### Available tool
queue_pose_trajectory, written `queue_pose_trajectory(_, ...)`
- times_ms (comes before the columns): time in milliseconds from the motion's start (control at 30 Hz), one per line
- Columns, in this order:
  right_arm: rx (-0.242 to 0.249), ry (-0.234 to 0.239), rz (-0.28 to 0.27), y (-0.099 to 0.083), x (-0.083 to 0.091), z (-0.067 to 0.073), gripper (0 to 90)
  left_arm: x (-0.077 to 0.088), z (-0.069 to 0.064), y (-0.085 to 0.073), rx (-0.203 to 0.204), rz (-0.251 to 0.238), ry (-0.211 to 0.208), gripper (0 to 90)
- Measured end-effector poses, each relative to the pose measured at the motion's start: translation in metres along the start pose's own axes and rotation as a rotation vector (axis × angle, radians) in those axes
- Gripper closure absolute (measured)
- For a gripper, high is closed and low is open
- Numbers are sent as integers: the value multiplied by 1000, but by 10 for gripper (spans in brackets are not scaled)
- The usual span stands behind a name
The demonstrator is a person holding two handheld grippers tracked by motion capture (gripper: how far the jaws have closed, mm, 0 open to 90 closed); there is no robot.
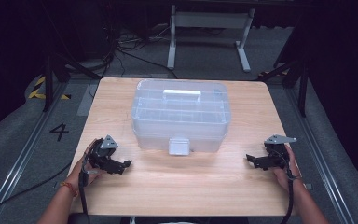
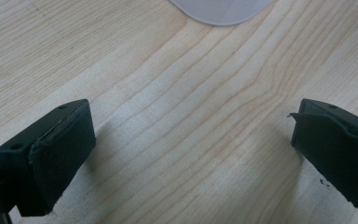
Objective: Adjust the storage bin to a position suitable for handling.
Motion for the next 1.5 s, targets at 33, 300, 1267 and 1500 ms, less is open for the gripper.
queue_pose_trajectory(33,5,3,-2,0,0,0,2,1,0,-1,-8,5,-4,1)
queue_pose_trajectory(300,7,4,-2,-1,1,1,2,1,0,-1,-10,6,-12,5)
queue_pose_trajectory(1267,41,19,-56,9,14,5,235,1,1,-1,-22,11,-25,4)
queue_pose_trajectory(1500,48,6,-100,21,23,5,254,1,1,-1,-23,11,-25,4)
Point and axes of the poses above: each handheld gripper's, and its own axes: x roughly backward along the jaws, y roughly out of its top, z roughly to its left, the point moved 8 cm from there along -x, roughly forward along the jaws, and after that the axes turned 15 degrees about x, right-handed, at the moved point
